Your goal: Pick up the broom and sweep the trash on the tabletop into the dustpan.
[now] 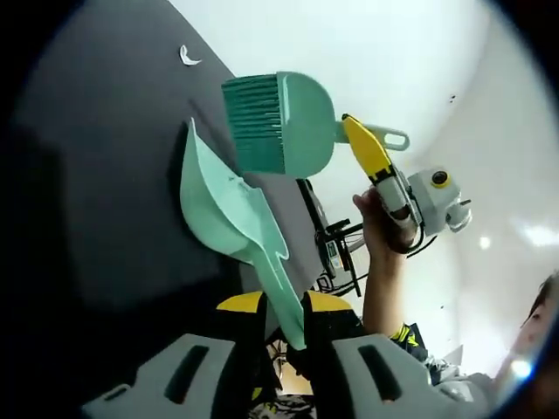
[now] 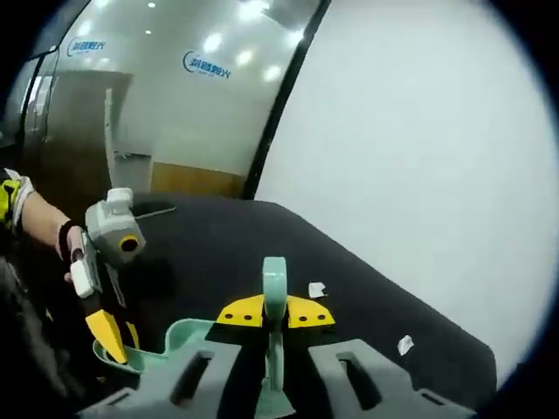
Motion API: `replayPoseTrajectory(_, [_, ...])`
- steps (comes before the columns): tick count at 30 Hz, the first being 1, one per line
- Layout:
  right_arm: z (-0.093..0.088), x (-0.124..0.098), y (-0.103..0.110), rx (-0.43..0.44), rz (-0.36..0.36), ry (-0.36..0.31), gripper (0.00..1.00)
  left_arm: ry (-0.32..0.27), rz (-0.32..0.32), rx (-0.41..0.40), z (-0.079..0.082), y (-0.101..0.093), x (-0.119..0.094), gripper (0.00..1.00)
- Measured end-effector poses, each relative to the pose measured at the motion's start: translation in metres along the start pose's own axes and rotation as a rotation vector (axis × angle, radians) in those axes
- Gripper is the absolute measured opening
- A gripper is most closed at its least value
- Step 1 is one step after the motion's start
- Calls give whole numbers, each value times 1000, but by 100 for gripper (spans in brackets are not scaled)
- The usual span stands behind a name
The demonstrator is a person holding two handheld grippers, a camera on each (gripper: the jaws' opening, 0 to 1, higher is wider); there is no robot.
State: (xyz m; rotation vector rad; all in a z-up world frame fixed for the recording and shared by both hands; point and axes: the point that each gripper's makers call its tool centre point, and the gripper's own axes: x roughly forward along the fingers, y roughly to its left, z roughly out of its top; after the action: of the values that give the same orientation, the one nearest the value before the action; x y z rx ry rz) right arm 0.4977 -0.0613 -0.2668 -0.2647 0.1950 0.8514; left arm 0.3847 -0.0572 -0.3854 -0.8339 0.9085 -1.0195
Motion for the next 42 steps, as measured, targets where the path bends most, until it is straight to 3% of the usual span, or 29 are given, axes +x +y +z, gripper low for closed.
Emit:
replayPoseTrajectory(2, [13,-5,6,97,53,-48,4,-3,1,0,0,0,0,15])
replayPoseTrajectory(3, [15,-6,5,85,50,-59,4,-3,1,-1,0,0,-1,15])
replayPoseTrajectory(5, [24,-10,-2,-45,-9,-100,4,-4,2,-3,-1,0,-1,15])
replayPoseTrajectory(7, [20,-10,-14,-135,-63,-77,4,-6,2,-3,-2,0,0,15])
replayPoseTrajectory(11, [7,-12,-24,-110,-80,-35,4,-23,1,-7,-4,-1,0,15])
replayPoseTrajectory(14, [5,-21,-40,-148,-123,-39,4,-48,-2,-10,-5,0,-2,14])
replayPoseTrajectory(20, [10,-46,-73,-123,-199,-58,4,-185,-37,-47,14,-3,-10,13])
replayPoseTrajectory(23, [11,-55,-83,-112,-225,-70,4,-214,-22,-37,17,-2,-12,10])
replayPoseTrajectory(25, [12,-63,-90,-105,-250,-81,4,-240,-47,-74,17,-6,-11,10])
replayPoseTrajectory(28, [7,-71,-102,-85,-281,-81,4,-237,-53,-106,18,0,-7,8])
replayPoseTrajectory(30, [-1,-73,-102,-80,-286,-69,4,-218,-51,-111,17,-2,-3,2])
replayPoseTrajectory(33, [-15,-80,-95,-97,-269,-21,4,-220,-67,-115,20,-10,-1,4])
replayPoseTrajectory(35, [-23,-87,-86,-142,-238,9,4,-214,-60,-32,23,-16,-2,6])
replayPoseTrajectory(37, [-27,-95,-79,-120,-203,11,4,-200,-37,61,30,-19,-3,8])
replayPoseTrajectory(40, [-31,-110,-69,-64,-177,46,4,-269,52,207,62,-12,-11,15])
replayPoseTrajectory(42, [-30,-123,-74,8,-239,56,4,-311,94,225,83,-6,-14,16])
